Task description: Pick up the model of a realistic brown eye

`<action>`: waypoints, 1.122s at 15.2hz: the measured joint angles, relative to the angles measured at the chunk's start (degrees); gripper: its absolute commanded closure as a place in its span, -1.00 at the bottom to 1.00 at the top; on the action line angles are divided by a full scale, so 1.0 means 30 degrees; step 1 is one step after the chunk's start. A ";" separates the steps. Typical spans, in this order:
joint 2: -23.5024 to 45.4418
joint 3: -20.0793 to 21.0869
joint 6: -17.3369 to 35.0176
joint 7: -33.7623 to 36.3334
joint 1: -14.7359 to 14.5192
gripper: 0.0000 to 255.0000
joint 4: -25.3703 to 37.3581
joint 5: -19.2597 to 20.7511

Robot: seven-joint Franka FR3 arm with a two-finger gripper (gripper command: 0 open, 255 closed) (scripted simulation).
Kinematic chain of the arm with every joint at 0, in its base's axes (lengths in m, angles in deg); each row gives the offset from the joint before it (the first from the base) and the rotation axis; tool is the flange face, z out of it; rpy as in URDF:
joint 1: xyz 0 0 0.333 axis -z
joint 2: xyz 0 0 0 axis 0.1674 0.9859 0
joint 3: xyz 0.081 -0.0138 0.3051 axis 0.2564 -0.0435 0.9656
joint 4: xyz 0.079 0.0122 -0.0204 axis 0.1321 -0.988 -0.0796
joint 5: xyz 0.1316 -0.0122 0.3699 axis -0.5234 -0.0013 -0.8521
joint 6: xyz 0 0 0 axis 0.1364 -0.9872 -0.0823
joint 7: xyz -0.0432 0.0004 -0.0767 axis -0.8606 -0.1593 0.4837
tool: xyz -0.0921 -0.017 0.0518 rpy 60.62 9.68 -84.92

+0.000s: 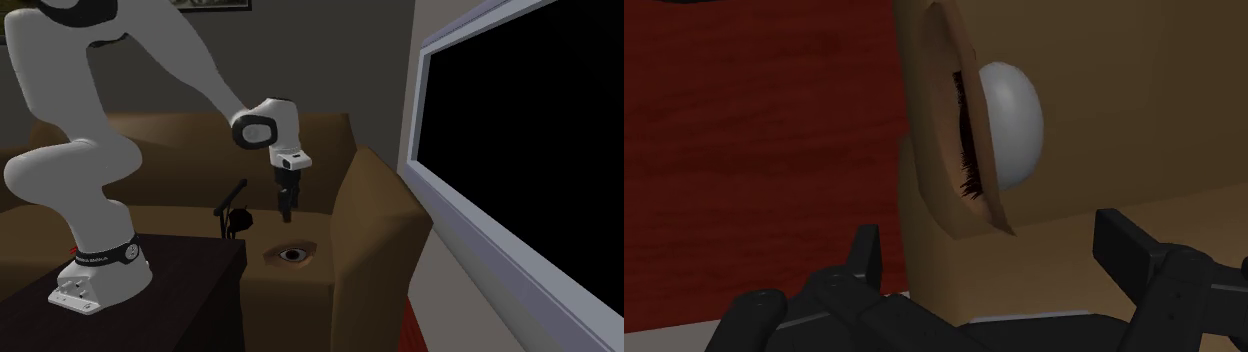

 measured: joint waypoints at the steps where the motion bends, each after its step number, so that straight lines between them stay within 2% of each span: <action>1: 0.0883 0.0079 0.0492 0.0634 0.0009 -1.00 0.0175 0.0630; 4: 0.3378 -0.0119 0.1683 0.2517 -0.0257 -1.00 0.0814 0.2594; 7: 0.5879 -0.0811 0.2405 0.4473 -0.1152 -1.00 0.1964 0.4500; 15: 0.8359 -0.2257 0.4157 0.6145 -0.2403 -1.00 0.2445 0.6489; 16: 0.8504 -0.2349 0.4231 0.6207 -0.2472 1.00 0.2513 0.6585; 17: 0.8568 -0.2393 0.4273 0.6243 -0.2511 1.00 0.2558 0.6634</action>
